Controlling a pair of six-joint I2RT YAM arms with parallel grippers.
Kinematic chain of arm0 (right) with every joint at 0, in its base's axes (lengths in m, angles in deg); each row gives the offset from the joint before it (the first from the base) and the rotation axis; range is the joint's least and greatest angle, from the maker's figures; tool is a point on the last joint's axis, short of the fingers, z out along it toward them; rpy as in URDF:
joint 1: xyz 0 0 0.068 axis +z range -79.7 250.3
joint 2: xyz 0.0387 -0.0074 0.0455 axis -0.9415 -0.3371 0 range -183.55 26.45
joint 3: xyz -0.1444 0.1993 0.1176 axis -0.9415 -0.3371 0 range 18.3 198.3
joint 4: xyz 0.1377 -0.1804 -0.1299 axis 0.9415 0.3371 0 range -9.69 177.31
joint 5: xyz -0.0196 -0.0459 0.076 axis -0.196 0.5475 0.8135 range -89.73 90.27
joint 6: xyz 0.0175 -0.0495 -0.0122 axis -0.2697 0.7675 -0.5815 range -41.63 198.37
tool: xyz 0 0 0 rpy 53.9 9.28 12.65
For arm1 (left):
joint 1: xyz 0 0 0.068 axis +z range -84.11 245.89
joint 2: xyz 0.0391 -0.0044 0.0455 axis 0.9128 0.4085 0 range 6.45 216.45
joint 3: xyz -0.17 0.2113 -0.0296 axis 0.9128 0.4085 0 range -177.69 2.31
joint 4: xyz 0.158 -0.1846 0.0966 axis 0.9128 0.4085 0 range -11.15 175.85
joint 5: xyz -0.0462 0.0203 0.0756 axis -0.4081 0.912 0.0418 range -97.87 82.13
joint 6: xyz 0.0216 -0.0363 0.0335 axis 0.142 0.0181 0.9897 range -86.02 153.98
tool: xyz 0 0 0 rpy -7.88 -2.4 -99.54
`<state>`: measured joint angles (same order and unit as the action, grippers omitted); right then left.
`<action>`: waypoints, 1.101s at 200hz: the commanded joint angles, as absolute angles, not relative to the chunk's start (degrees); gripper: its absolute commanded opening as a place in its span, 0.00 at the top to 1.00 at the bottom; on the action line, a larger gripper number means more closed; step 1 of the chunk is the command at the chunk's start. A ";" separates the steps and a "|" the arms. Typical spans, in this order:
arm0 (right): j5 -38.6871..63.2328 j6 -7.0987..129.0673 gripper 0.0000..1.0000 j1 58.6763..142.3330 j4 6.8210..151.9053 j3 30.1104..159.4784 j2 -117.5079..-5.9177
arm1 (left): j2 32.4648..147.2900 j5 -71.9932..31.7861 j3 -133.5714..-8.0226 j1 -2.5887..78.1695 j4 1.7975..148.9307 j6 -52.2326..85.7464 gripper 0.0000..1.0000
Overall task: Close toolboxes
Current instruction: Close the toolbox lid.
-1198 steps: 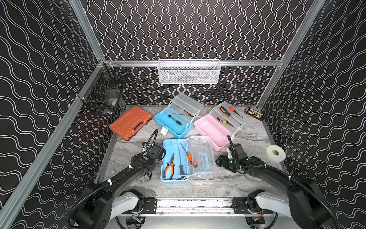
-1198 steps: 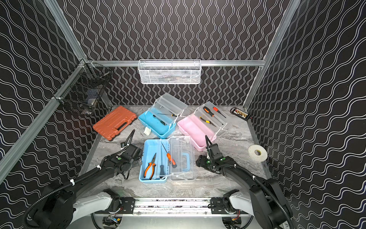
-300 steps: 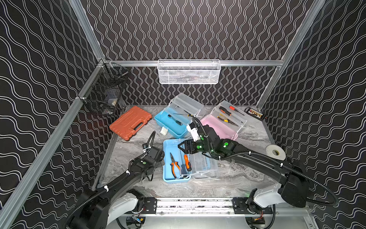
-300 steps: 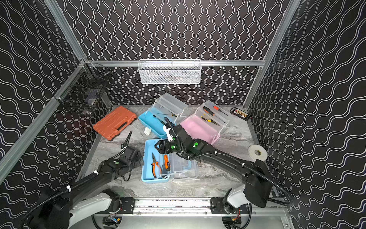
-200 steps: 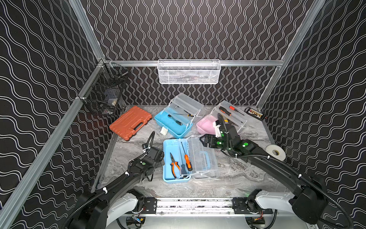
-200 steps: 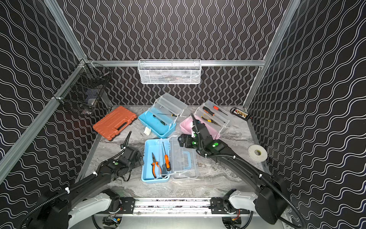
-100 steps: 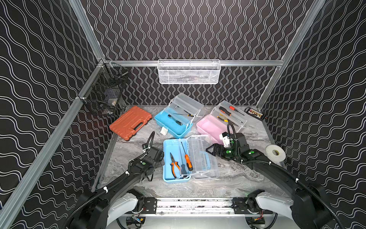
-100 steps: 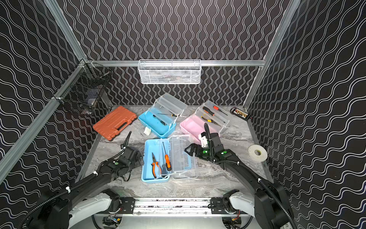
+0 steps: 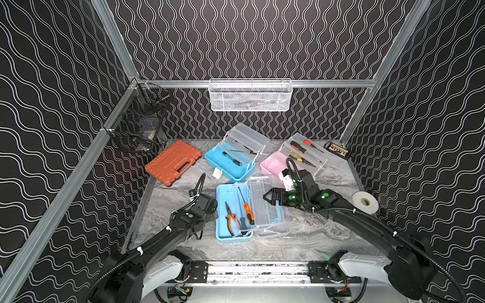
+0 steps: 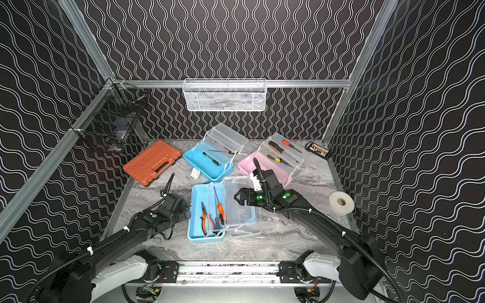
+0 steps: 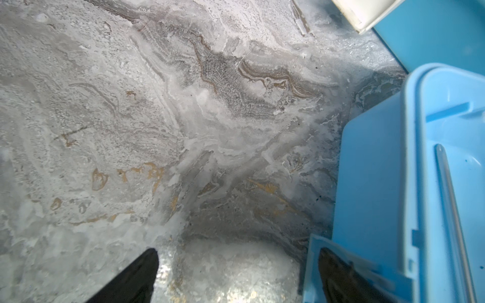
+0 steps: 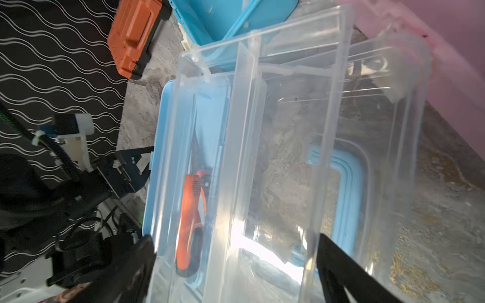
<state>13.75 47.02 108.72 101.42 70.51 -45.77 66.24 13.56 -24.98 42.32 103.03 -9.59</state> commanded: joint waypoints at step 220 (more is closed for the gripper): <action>-21.25 51.50 0.05 133.74 120.61 104.18 -73.19 | 59.35 12.52 -29.79 42.34 107.95 -7.73 0.01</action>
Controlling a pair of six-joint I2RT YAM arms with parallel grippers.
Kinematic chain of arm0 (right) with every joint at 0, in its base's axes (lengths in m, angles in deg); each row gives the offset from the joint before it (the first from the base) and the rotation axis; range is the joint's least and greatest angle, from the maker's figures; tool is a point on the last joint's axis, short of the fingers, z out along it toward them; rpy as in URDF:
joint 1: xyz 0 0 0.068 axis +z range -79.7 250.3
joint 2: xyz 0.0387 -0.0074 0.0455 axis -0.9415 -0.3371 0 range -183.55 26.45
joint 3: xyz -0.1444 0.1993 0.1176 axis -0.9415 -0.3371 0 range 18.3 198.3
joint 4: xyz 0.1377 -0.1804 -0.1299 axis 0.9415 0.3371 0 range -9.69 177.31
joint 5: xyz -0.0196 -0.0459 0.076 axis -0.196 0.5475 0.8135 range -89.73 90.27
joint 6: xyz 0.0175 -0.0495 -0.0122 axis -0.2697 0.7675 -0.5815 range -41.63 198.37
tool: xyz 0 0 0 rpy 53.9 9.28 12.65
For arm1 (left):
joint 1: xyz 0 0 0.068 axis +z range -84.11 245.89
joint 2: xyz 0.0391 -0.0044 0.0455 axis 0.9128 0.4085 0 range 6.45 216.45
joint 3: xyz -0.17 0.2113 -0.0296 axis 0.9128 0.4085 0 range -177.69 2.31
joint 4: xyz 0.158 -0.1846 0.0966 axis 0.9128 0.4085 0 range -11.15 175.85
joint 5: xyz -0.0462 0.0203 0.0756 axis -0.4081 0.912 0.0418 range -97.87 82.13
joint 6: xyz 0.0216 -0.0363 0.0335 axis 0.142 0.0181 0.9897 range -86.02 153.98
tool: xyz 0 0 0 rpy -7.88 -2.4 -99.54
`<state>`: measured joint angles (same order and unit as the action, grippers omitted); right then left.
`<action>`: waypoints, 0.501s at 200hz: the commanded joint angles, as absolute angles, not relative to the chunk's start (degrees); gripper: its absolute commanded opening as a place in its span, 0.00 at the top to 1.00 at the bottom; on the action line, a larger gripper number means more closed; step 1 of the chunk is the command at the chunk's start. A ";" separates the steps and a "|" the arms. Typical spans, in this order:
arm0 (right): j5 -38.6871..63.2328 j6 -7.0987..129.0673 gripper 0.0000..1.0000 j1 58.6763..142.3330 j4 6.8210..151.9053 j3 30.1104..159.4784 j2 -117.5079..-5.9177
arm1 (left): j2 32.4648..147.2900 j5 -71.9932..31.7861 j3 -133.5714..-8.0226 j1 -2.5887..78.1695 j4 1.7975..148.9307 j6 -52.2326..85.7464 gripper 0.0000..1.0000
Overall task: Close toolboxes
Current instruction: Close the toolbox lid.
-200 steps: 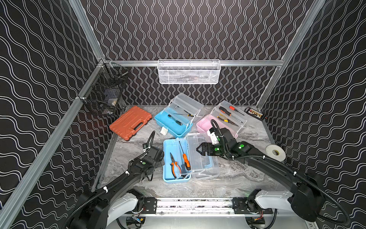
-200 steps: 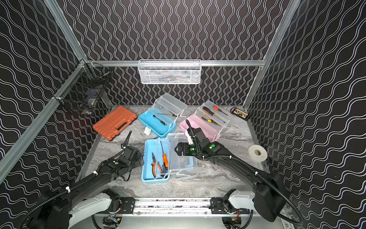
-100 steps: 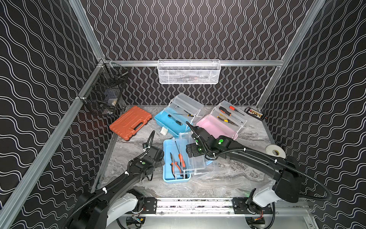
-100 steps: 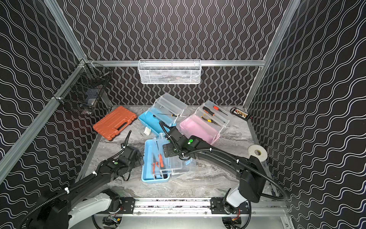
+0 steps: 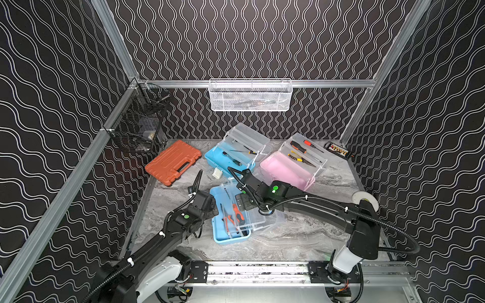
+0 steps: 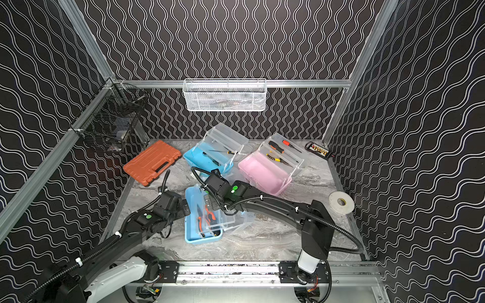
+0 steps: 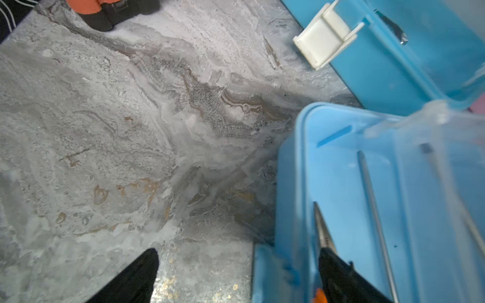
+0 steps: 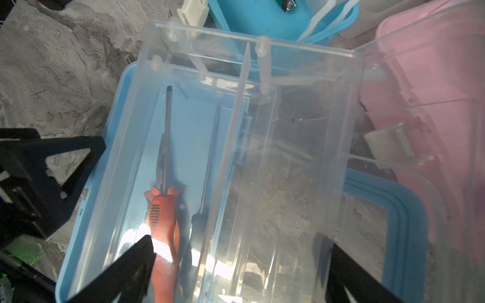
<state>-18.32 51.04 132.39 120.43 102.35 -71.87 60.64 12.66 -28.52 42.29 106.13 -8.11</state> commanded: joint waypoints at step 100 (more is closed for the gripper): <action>-24.46 51.81 0.04 136.07 121.40 108.15 -77.52 | 55.95 13.35 -29.86 42.34 110.60 -8.21 0.01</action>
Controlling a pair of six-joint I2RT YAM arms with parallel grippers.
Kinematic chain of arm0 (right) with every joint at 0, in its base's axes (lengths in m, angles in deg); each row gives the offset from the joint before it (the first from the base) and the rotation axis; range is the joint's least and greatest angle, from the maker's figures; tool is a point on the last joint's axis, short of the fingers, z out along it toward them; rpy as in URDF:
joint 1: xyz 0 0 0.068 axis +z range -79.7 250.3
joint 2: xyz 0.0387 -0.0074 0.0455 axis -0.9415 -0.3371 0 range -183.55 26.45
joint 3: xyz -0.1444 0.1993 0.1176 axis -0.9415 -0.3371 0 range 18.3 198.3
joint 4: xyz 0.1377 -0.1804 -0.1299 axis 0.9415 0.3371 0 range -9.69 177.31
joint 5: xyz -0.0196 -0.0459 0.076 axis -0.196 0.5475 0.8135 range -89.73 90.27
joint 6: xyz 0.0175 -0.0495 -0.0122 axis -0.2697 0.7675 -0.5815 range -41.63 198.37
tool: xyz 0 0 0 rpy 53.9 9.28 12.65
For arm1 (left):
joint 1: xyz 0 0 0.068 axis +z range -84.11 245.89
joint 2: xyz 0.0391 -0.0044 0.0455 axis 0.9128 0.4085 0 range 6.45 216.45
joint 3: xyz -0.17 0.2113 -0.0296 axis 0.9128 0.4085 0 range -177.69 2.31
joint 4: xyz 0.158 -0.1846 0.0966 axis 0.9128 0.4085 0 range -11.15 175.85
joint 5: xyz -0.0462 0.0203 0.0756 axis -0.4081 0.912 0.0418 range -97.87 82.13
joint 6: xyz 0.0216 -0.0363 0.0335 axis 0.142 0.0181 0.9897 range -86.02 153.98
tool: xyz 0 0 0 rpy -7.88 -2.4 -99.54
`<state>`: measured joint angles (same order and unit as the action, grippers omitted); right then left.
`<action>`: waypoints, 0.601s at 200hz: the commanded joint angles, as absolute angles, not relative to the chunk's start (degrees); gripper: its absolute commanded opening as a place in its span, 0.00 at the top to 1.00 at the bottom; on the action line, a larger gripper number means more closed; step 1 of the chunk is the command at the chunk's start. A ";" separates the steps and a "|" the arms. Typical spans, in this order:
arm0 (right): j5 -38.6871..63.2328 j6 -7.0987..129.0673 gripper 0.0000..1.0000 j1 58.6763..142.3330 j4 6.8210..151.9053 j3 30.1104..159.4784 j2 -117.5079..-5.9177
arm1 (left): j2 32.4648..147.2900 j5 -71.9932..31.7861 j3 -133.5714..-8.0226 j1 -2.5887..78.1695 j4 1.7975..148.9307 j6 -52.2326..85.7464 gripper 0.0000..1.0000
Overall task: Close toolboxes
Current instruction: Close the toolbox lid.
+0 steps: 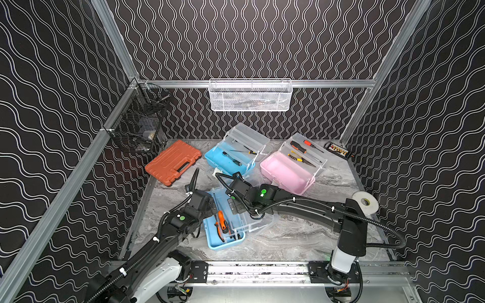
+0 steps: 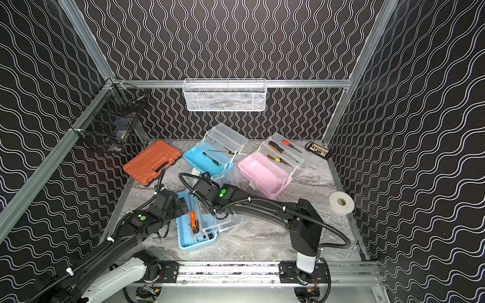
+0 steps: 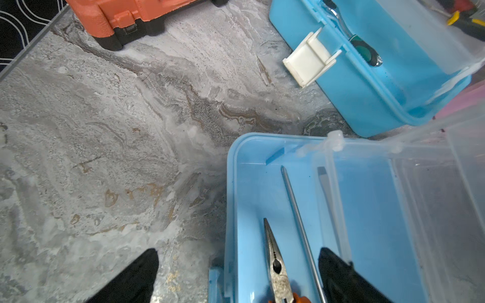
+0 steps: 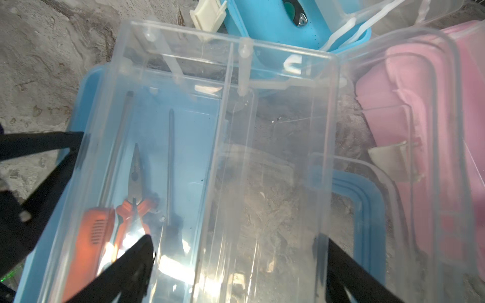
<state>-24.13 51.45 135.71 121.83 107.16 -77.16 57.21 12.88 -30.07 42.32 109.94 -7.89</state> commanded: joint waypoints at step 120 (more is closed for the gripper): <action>-26.43 51.78 0.05 136.32 122.40 109.47 -78.84 | 52.98 7.67 -30.68 42.42 108.99 -9.51 0.01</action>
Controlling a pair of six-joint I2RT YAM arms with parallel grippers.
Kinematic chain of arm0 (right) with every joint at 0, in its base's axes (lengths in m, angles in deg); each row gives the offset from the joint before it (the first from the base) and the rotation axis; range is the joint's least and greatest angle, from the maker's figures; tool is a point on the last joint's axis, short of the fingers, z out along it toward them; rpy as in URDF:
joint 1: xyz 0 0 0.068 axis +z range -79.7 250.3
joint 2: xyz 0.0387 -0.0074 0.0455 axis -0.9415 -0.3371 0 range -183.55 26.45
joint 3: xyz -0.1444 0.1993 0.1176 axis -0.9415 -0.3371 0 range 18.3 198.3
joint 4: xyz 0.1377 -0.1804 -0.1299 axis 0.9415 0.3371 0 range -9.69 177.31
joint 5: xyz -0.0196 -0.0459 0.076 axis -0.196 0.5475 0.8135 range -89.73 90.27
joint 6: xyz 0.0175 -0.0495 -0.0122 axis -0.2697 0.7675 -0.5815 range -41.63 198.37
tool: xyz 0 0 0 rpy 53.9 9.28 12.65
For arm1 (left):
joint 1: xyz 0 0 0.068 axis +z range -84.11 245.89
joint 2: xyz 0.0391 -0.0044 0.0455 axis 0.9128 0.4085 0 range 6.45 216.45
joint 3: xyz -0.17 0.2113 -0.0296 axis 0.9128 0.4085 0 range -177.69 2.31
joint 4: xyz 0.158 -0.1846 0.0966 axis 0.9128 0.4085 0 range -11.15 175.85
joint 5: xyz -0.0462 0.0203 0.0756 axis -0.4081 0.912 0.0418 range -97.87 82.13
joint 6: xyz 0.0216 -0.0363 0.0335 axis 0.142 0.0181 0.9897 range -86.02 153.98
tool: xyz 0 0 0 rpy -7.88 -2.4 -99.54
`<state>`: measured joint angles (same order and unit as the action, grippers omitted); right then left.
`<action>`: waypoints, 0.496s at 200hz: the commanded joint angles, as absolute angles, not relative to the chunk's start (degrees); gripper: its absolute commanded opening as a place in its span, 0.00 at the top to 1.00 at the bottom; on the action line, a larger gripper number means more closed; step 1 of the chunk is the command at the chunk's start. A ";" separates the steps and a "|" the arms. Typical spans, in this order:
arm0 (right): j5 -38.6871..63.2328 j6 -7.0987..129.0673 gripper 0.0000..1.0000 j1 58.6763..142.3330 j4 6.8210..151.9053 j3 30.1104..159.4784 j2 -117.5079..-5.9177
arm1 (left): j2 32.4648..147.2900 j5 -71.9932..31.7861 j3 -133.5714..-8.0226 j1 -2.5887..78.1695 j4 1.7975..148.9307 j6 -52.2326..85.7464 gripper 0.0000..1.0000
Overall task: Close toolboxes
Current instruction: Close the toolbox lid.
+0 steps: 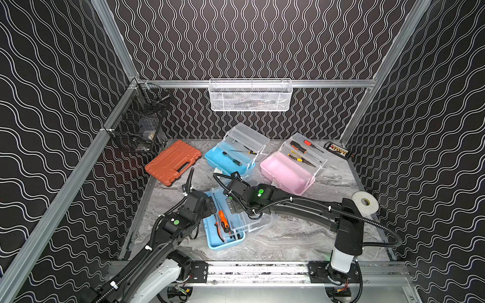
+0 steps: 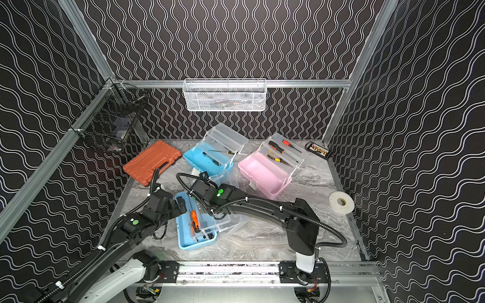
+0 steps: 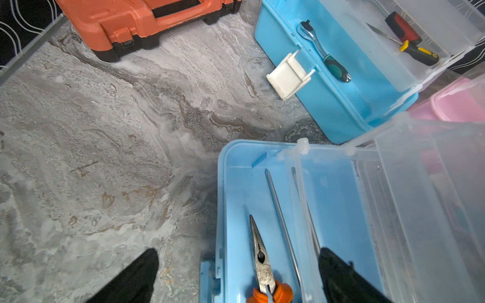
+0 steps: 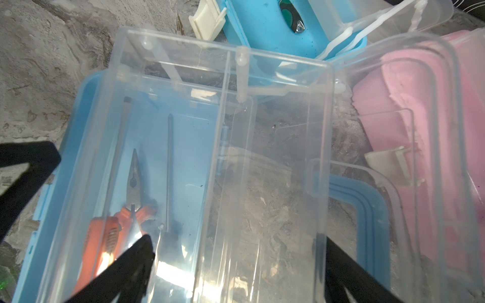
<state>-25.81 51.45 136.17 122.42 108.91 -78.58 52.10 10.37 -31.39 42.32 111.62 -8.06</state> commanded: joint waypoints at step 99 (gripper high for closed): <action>-27.79 52.03 0.04 136.48 123.38 110.06 -78.69 | 56.02 9.18 -25.95 42.72 109.67 -8.69 0.01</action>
